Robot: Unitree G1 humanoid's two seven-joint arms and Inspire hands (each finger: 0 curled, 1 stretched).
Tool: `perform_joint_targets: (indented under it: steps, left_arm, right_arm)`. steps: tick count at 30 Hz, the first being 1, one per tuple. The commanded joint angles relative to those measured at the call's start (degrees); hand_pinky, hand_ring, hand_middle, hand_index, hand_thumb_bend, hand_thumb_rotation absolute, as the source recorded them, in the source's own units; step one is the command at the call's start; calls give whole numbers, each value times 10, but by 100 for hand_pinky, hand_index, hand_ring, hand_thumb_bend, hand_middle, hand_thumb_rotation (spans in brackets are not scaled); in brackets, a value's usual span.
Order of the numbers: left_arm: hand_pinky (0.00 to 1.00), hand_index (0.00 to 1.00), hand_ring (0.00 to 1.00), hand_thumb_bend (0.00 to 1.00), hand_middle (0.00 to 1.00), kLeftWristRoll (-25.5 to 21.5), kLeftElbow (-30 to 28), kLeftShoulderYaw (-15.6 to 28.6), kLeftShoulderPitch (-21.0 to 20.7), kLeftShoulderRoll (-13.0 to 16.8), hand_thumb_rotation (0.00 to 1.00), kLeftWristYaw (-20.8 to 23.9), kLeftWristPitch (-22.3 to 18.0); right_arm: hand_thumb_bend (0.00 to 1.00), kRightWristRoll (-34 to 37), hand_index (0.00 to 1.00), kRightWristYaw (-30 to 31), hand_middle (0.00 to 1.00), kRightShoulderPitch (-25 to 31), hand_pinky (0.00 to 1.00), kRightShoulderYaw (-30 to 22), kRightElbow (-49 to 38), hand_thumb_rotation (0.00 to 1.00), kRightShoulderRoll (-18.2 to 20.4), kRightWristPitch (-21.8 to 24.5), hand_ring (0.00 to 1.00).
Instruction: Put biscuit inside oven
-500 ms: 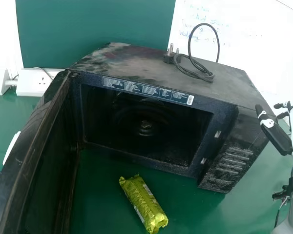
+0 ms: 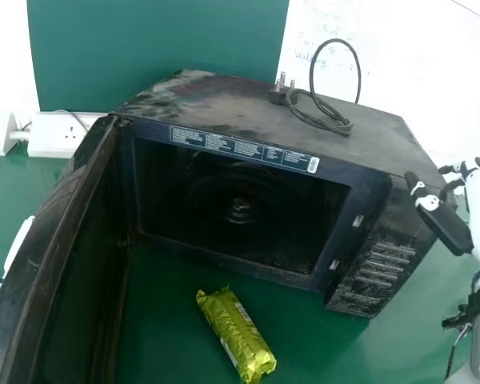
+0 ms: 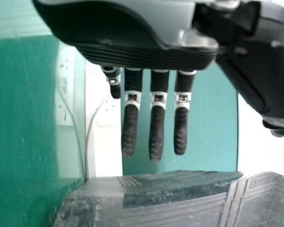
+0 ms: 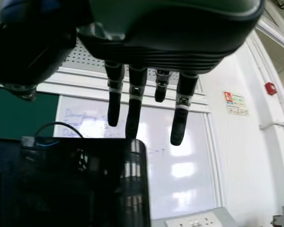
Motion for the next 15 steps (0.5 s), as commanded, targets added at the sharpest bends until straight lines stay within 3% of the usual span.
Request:
perform_joint_targets:
  steps: [1, 4, 7, 10, 15]
  left_arm:
    - [32, 50, 37, 51, 43, 2, 13, 6, -9, 5, 6, -1, -10]
    - [33, 50, 37, 51, 43, -1, 14, 5, -10, 4, 6, -1, -4]
    - [32, 49, 37, 51, 42, 3, 10, 2, -10, 3, 6, 3, -3]
    - [32, 49, 37, 51, 42, 3, 6, 1, -9, 1, 6, 5, 1]
    - [32, 49, 37, 51, 43, 7, 1, -2, -9, -1, 6, 6, 1]
  right_arm:
    - [88, 44, 77, 28, 65, -2, 50, 2, -11, 55, 5, -5, 58]
    - [94, 117, 76, 50, 65, 2, 50, -13, -20, 48, -11, -20, 59]
    - [99, 193, 76, 55, 61, 12, 48, -31, -28, 49, -21, -38, 55]
    - [100, 226, 74, 58, 59, 21, 47, -32, -37, 50, -32, -34, 54]
    - [100, 271, 70, 74, 61, 38, 50, -29, -31, 49, -90, -70, 57]
